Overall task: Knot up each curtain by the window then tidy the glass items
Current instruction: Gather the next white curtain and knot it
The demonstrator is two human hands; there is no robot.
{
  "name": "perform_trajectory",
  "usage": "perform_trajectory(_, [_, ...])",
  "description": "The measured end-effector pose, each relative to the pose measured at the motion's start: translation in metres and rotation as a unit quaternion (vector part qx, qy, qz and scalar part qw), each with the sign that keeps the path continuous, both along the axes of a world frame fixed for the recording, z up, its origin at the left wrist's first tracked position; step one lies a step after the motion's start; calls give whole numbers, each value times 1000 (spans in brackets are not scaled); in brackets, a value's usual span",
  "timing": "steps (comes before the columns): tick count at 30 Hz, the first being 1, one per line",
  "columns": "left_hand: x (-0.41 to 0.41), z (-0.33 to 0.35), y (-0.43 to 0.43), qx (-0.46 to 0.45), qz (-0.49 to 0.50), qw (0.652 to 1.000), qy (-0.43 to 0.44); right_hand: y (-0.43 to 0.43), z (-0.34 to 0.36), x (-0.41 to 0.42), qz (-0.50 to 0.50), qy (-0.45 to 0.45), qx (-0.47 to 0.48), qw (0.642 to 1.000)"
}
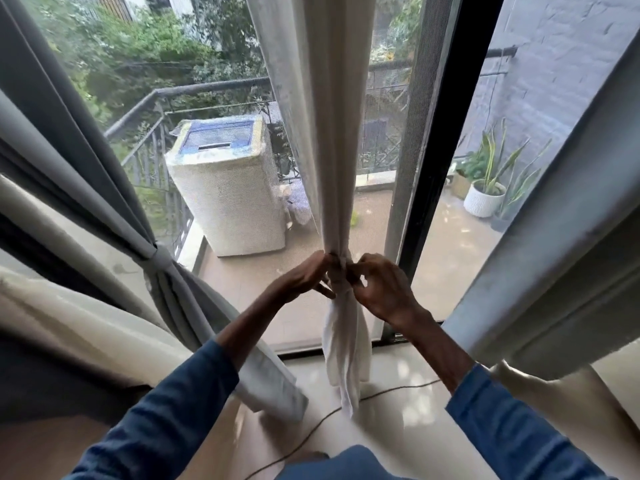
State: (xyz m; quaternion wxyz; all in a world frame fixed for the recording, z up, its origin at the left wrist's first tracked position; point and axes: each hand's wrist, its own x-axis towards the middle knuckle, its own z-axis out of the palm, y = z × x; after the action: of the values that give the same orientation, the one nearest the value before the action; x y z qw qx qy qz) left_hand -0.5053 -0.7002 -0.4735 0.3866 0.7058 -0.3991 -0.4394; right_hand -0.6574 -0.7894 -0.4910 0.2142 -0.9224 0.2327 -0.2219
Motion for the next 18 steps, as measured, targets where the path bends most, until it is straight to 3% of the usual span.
perform_trajectory(9, [2,-10,-10,-1,71,997,-7,3,-6,13,20,252,-70,965])
perform_trajectory(14, [10,-11,-21,12,58,998,-24,-7,-9,17,19,253,-39,967])
perform_trajectory(18, [24,-19,-23,-20,47,996,-66,-16,-10,27,14,226,-77,971])
